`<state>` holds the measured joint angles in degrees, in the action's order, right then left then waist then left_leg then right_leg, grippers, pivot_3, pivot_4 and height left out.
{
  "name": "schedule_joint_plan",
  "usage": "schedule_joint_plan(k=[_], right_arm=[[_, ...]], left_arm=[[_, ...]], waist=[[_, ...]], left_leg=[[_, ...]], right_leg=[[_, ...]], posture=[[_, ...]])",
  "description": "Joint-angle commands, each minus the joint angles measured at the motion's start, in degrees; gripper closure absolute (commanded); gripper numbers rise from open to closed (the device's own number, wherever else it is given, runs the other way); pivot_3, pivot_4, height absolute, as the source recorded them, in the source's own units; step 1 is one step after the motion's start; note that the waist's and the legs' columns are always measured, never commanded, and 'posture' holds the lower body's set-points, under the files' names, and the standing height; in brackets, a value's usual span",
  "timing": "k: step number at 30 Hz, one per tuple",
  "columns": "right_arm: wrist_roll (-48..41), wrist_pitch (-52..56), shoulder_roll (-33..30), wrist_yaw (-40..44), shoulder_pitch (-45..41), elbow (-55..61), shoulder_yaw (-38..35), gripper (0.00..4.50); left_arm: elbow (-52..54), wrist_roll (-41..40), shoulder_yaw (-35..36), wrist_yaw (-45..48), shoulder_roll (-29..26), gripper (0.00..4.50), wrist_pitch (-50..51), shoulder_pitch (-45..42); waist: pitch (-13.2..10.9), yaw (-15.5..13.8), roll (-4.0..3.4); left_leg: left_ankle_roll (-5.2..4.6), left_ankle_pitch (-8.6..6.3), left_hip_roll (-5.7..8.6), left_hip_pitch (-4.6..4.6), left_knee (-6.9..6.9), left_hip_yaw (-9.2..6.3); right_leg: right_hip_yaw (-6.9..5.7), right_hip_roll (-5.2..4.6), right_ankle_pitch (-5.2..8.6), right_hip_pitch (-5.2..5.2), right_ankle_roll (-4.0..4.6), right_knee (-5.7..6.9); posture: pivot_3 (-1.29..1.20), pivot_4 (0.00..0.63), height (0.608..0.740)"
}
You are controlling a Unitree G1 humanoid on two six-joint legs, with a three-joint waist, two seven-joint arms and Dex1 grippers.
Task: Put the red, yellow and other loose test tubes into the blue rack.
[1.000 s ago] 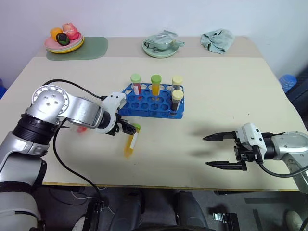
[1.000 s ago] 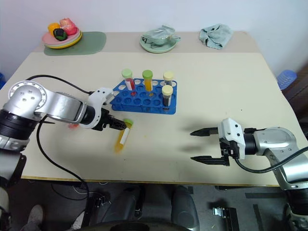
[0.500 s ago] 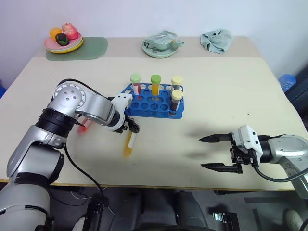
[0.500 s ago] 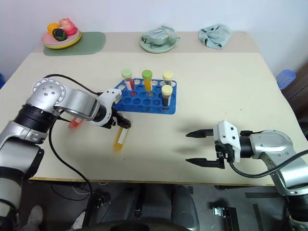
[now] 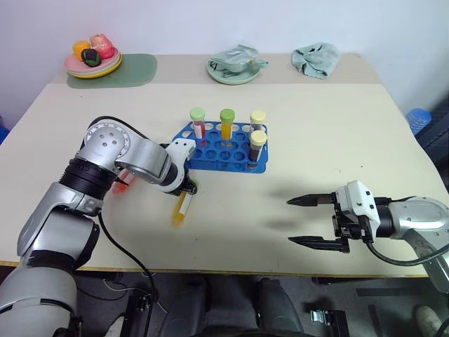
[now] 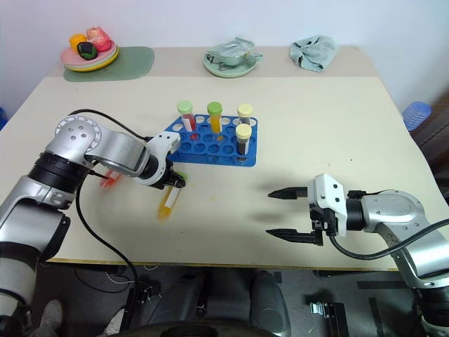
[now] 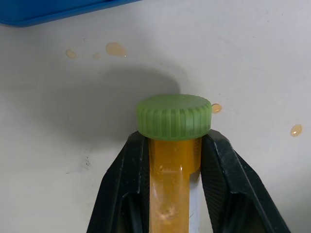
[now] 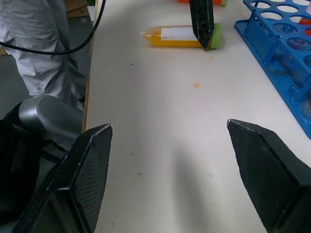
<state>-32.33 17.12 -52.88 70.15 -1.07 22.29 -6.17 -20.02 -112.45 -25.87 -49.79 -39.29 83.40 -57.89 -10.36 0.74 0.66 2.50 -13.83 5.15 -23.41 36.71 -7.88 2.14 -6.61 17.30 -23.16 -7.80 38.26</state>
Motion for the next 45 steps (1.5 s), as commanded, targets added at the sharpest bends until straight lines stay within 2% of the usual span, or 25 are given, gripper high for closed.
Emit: schedule_joint_plan(k=[1, 4, 7, 10, 11, 13, 16, 20, 21, 28, 37, 45], right_arm=[[-1.0, 0.0, 0.4, -0.1, -1.3, 1.6, -0.8, 0.64], [-1.1, 0.4, 0.7, -0.4, -2.2, 1.5, -0.3, 0.64], [-1.4, 0.8, 1.3, -0.7, -3.4, 1.1, 0.3, 0.64], [-1.7, 1.4, 1.8, -0.9, -4.3, 0.6, 0.5, 0.64], [-1.7, 1.6, 2.0, -0.9, -4.7, 0.4, 0.4, 0.64], [-1.9, 2.0, 2.3, -1.0, -5.3, 0.0, 0.3, 0.64], [-2.2, 2.8, 2.8, -1.4, -6.1, -0.4, 0.0, 0.64], [-2.0, 3.0, 3.3, -2.4, -5.9, -0.6, -0.8, 0.64], [-1.9, 3.0, 3.4, -2.9, -5.7, -0.6, -1.2, 0.64], [-0.6, 3.3, 4.3, -7.6, -5.0, -0.6, -3.7, 0.64], [0.8, 4.3, 5.6, -14.0, -3.5, 0.7, -5.9, 0.64], [-0.1, 5.2, 4.8, -15.1, 3.9, 3.7, -12.5, 0.64]], left_arm=[[2.8, -0.5, 2.5, 1.2, -2.1, 3.66, 0.2, 0.1], [8.9, -0.5, 5.1, 4.8, -5.7, 3.66, -0.6, 1.5], [18.9, 0.1, 12.2, 12.8, -8.2, 3.66, -4.5, 3.7], [27.6, 8.2, 20.6, 24.3, -6.9, 3.66, -10.9, 7.6], [28.9, 7.2, 24.2, 29.1, -4.0, 3.66, -14.4, 9.9], [33.0, 12.7, 27.2, 34.2, -2.7, 3.66, -18.1, 12.4], [39.9, 26.1, 27.4, 42.5, -1.5, 3.66, -24.7, 15.2], [47.5, 64.5, 18.2, 48.2, -0.3, 3.66, -49.3, 21.3], [47.4, 69.9, 16.7, 48.9, 1.2, 3.66, -53.3, 22.3], [40.8, 85.1, 12.3, 57.9, 11.3, 3.66, -65.5, 26.4], [24.5, 92.5, 13.5, 67.8, 22.9, 3.66, -78.8, 27.9], [14.8, 97.7, 14.9, 71.4, 27.8, 3.66, -85.2, 26.7]], waist=[[0.0, 0.1, 0.0], [0.0, 0.2, 0.01], [0.0, 0.1, 0.01], [0.0, -0.1, 0.01], [0.0, -0.2, -0.04], [0.1, -0.2, -0.05], [0.1, -0.1, -0.04], [0.1, -0.1, -0.06], [0.1, -0.2, -0.05], [0.0, -1.4, -0.01], [0.0, -1.5, -0.01], [0.0, -1.4, -0.01]], left_leg=[[0.0, 0.0, 0.0, 0.0, 0.02, 0.0], [-0.01, 0.0, 0.0, 0.0, 0.03, 0.0], [-0.01, -0.01, -0.02, -0.04, 0.04, 0.01], [-0.01, -0.01, -0.02, -0.05, 0.08, 0.03], [-0.03, -0.02, -0.01, -0.05, 0.11, 0.04], [-0.07, -0.04, 0.01, -0.03, 0.13, 0.07], [-0.09, -0.05, 0.0, -0.04, 0.14, 0.09], [-0.1, -0.06, -0.03, -0.02, 0.1, 0.2], [-0.1, -0.06, -0.03, -0.02, 0.08, 0.25], [-0.32, -0.19, -0.01, -0.06, 0.22, 0.27], [-0.34, -0.2, 0.0, -0.06, 0.28, 0.28], [-0.44, -0.26, 0.02, -0.04, 0.32, 0.28]], right_leg=[[0.01, 0.01, 0.0, 0.0, 0.0, 0.01], [0.05, 0.02, 0.0, -0.02, 0.0, 0.03], [0.16, 0.07, 0.0, -0.11, 0.0, 0.06], [0.16, 0.06, 0.0, -0.06, 0.0, 0.03], [0.17, 0.05, -0.01, -0.04, 0.0, 0.03], [0.16, 0.02, -0.01, 0.03, -0.01, 0.0], [0.16, 0.04, -0.02, 0.03, -0.01, -0.02], [0.18, 0.09, -0.02, 0.03, -0.01, -0.05], [0.19, 0.08, -0.02, 0.04, -0.01, -0.08], [0.21, 0.05, -0.09, 0.14, -0.13, -0.24], [0.21, 0.05, -0.12, 0.14, -0.18, -0.21], [0.2, 0.04, -0.14, 0.19, -0.23, -0.24]], posture=[[0.0, 0.15, 0.74], [0.0, 0.15, 0.74], [0.0, 0.15, 0.74], [0.0, 0.15, 0.74], [0.0, 0.15, 0.74], [0.0, 0.15, 0.74], [0.0, 0.15, 0.74], [0.0, 0.15, 0.74], [0.0, 0.15, 0.74], [0.0, 0.15, 0.74], [0.0, 0.15, 0.74], [0.0, 0.15, 0.74]])
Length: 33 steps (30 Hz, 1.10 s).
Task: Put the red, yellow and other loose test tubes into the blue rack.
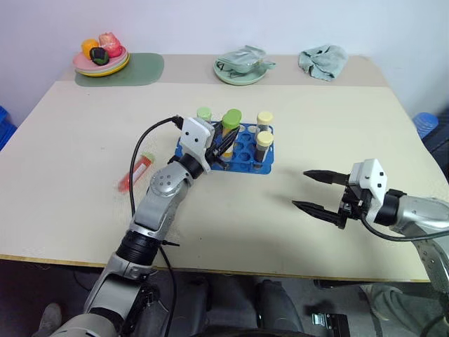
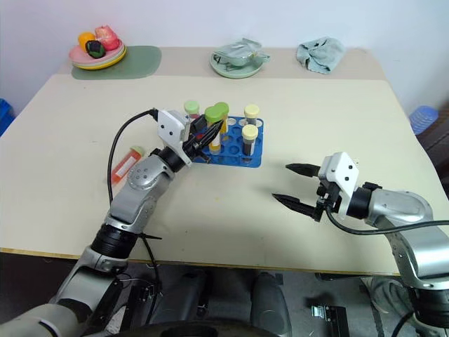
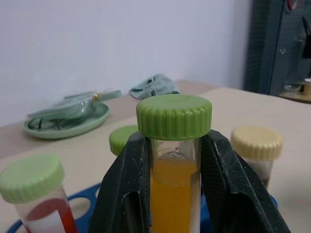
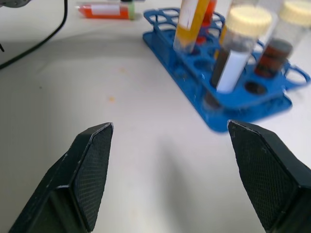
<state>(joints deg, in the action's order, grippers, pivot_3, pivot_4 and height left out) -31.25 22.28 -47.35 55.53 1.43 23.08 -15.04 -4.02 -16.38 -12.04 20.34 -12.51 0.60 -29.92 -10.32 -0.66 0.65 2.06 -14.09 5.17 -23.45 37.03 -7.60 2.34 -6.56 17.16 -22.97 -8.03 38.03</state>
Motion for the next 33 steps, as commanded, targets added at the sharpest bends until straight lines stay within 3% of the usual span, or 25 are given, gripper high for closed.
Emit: schedule_joint_plan(k=[1, 20, 33], right_arm=[[-1.1, 0.0, -0.7, -0.5, 2.2, 3.2, -4.2, 0.64], [-1.3, 0.3, 0.6, -3.4, 5.2, 5.4, -5.6, 0.64], [-1.8, 0.7, 0.6, -4.2, 3.9, 5.5, -4.5, 0.64]], left_arm=[[-1.7, 2.0, 1.2, 1.6, 1.4, 3.66, -2.8, -1.4], [-7.8, 3.8, 3.5, 7.6, 5.4, 3.66, -4.9, -3.1], [-7.1, 4.5, 4.3, 10.2, 4.4, 3.66, -4.3, -0.3]], waist=[[0.0, 0.0, 0.0], [0.0, 0.0, 0.01], [0.0, 0.0, 0.0]], left_leg=[[-0.07, -0.04, 0.0, 0.01, 0.0, -0.01], [-0.28, -0.16, 0.01, 0.07, 0.05, -0.02], [-0.29, -0.17, 0.01, 0.12, 0.05, -0.03]], right_leg=[[0.0, 0.0, 0.0, 0.02, -0.01, 0.0], [-0.01, 0.0, -0.02, 0.13, -0.04, -0.02], [-0.02, 0.01, -0.02, 0.17, -0.05, -0.02]], posture=[[0.0, 0.15, 0.74], [0.0, 0.15, 0.74], [0.0, 0.15, 0.74]])
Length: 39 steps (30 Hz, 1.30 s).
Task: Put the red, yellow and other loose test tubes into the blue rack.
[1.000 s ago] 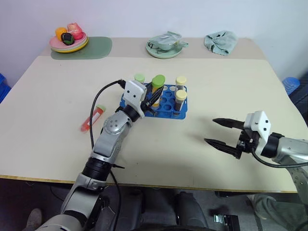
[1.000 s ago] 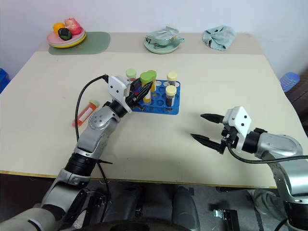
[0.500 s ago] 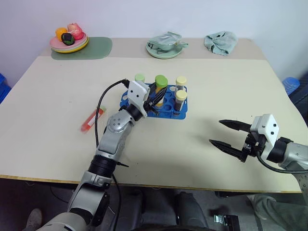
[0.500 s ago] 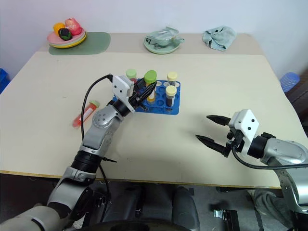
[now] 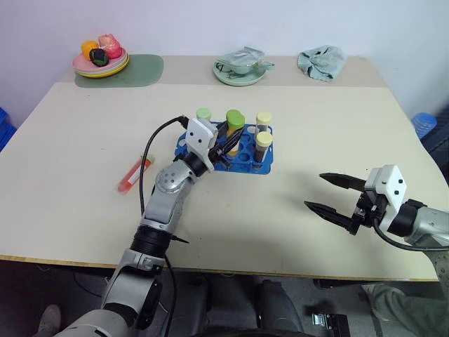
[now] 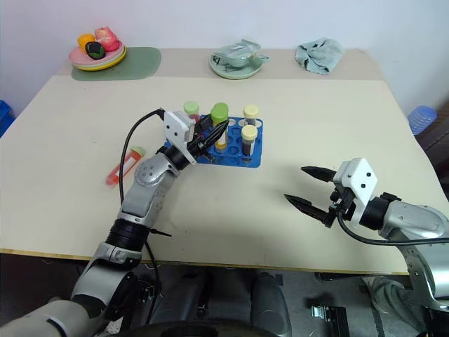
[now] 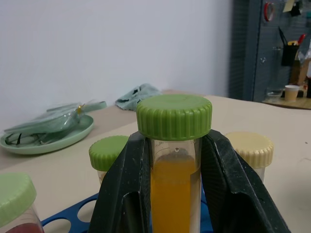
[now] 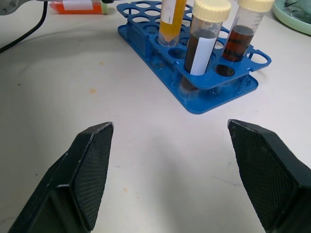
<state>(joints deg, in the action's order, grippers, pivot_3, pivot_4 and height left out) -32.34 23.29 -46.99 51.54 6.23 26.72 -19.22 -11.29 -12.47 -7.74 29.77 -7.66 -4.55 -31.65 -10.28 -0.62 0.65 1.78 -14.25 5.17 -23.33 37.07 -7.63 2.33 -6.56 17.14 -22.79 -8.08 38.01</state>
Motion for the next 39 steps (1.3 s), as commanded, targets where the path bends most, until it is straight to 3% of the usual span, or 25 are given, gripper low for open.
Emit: schedule_joint_plan(k=[1, 28, 35, 39], right_arm=[[-0.8, -0.3, 0.3, -0.2, -0.9, 1.9, -0.3, 0.64], [-0.3, -1.1, 0.5, 0.5, -1.5, 0.6, 0.1, 0.64], [-0.1, -1.2, 0.8, 0.4, -1.7, 0.7, 0.4, 0.64], [0.4, -1.1, 1.5, -0.3, -3.0, 1.0, 2.0, 0.64]], left_arm=[[0.5, 0.6, 0.0, 0.9, -0.5, 3.66, 1.0, 1.6], [-3.5, 1.9, 1.2, 0.5, -0.4, 3.66, 0.0, 1.4], [0.3, 0.4, 2.2, 0.0, 0.7, 0.14, 0.5, 2.2], [10.9, -3.3, 4.8, -1.8, -1.3, 0.07, 10.4, 3.9]], waist=[[0.0, 0.0, 0.0], [0.1, 0.2, 0.01], [0.1, 0.0, 0.02], [0.1, 0.2, 0.03]], left_leg=[[0.0, 0.0, 0.0, 0.0, 0.0, 0.0], [-0.04, -0.02, -0.01, 0.04, -0.02, -0.02], [-0.04, -0.03, -0.01, 0.03, -0.02, -0.02], [-0.04, -0.03, -0.01, 0.02, -0.02, -0.02]], right_leg=[[0.0, 0.0, 0.0, 0.01, 0.0, 0.0], [0.0, 0.02, 0.0, 0.04, -0.01, -0.01], [0.0, 0.01, 0.0, 0.04, -0.01, -0.02], [0.0, 0.01, 0.0, 0.01, -0.01, -0.02]], posture=[[0.0, 0.15, 0.74], [0.0, 0.15, 0.74], [0.0, 0.15, 0.74], [0.0, 0.15, 0.74]])
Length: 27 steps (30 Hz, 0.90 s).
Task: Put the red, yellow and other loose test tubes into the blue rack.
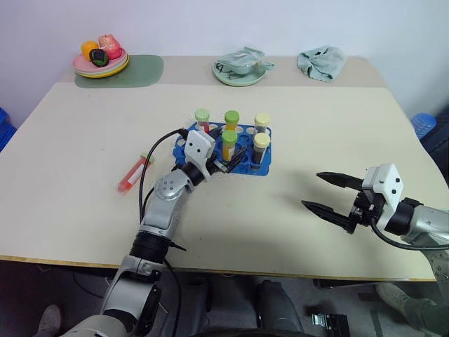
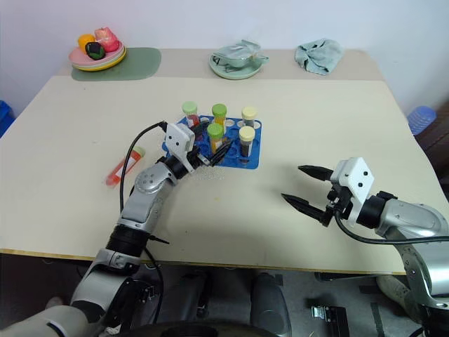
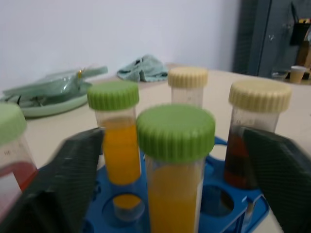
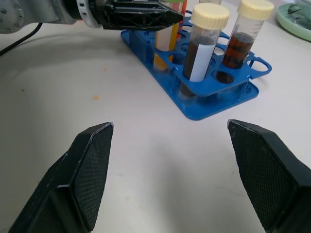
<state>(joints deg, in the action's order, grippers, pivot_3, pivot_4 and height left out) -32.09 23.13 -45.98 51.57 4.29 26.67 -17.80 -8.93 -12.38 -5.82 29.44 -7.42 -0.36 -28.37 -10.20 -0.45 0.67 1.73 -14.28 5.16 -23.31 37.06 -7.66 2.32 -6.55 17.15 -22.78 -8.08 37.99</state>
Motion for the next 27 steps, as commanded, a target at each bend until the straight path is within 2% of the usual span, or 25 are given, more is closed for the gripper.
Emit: schedule_joint_plan(k=[1, 5, 6, 10, 12, 15, 17, 20, 23, 27], right_arm=[[-0.1, -0.9, 0.5, -0.1, -1.4, 1.0, 0.9, 0.64], [-1.2, -1.4, 0.1, 2.0, -3.5, 0.1, 2.1, 0.64], [-1.4, -1.5, 0.2, 2.5, -4.4, -0.4, 2.5, 0.64], [-1.0, -2.4, 0.9, 3.9, -8.2, -3.3, 4.7, 0.64], [-0.5, -3.1, 1.7, 4.4, -10.4, -5.1, 6.4, 0.64], [0.5, -4.1, 3.1, 5.2, -12.7, -7.1, 9.1, 0.64], [0.9, -4.4, 4.0, 5.3, -13.8, -7.7, 10.4, 0.64], [1.4, -4.3, 4.7, 5.2, -14.8, -8.0, 11.2, 0.64], [1.6, -4.2, 5.0, 5.0, -15.6, -8.1, 11.8, 0.64], [1.6, -4.1, 5.3, 4.4, -15.5, -7.4, 11.8, 0.64]], left_arm=[[11.6, -4.8, 4.0, -2.1, -2.5, 0.07, 9.7, 1.1], [23.5, -8.5, 9.7, -7.5, -9.5, 0.07, 29.0, 2.3], [25.3, -7.1, 10.8, -9.3, -12.0, 0.07, 32.9, 2.2], [27.9, -8.7, 16.9, -12.2, -21.6, 0.07, 50.7, -0.8], [25.4, -8.9, 14.8, -10.0, -30.7, 0.07, 65.3, -4.6], [18.0, -15.3, 10.7, 1.5, -41.1, 0.07, 77.0, -10.8], [12.4, -14.8, 5.3, 4.8, -46.3, 0.07, 80.9, -14.3], [9.0, -14.3, -1.7, 9.3, -51.1, 0.07, 82.8, -17.3], [5.4, -12.2, -8.7, 13.9, -53.7, 0.07, 80.4, -20.6], [-3.2, -6.5, -17.3, 19.2, -53.9, 0.07, 74.2, -25.7]], waist=[[0.0, 0.1, -0.01], [0.0, 0.5, -0.01], [0.0, 0.6, 0.0], [0.0, 1.1, 0.01], [-0.1, 1.2, 0.1], [-0.1, 1.4, 0.11], [-0.1, 1.3, 0.11], [-0.1, 1.4, 0.1], [-0.1, 1.3, 0.15], [-0.1, 1.2, 0.15]], left_leg=[[0.0, 0.0, -0.01, 0.0, 0.0, 0.0], [0.0, 0.0, -0.02, 0.0, -0.01, -0.02], [0.0, 0.0, -0.02, 0.01, -0.01, -0.02], [-0.01, -0.01, -0.02, 0.0, -0.03, -0.08], [-0.01, -0.01, -0.02, 0.0, -0.02, -0.13], [-0.01, -0.01, 0.0, -0.02, -0.05, -0.15], [-0.01, -0.01, 0.0, -0.03, -0.07, -0.15], [-0.01, -0.01, 0.01, -0.03, -0.07, -0.15], [0.02, 0.0, -0.01, -0.07, -0.08, -0.16], [0.03, 0.01, 0.0, -0.1, -0.08, -0.15]], right_leg=[[0.0, 0.01, 0.0, 0.0, 0.0, 0.0], [0.0, 0.01, 0.0, -0.01, 0.0, 0.01], [0.0, 0.02, 0.0, -0.01, 0.0, 0.02], [-0.02, 0.05, 0.0, 0.0, 0.0, 0.02], [-0.06, 0.08, 0.01, 0.0, 0.0, 0.06], [-0.08, 0.13, 0.01, -0.05, 0.0, 0.08], [-0.07, 0.1, 0.03, -0.05, -0.02, 0.05], [-0.05, 0.08, 0.03, -0.07, -0.03, 0.05], [-0.04, 0.08, 0.03, -0.15, -0.02, 0.1], [-0.04, 0.08, 0.03, -0.16, -0.02, 0.08]], posture=[[0.0, 0.15, 0.74], [0.0, 0.15, 0.74], [0.0, 0.15, 0.74], [0.0, 0.15, 0.74], [0.0, 0.15, 0.74], [0.0, 0.15, 0.74], [0.0, 0.15, 0.74], [0.0, 0.15, 0.74], [0.0, 0.15, 0.74], [0.0, 0.15, 0.74]])
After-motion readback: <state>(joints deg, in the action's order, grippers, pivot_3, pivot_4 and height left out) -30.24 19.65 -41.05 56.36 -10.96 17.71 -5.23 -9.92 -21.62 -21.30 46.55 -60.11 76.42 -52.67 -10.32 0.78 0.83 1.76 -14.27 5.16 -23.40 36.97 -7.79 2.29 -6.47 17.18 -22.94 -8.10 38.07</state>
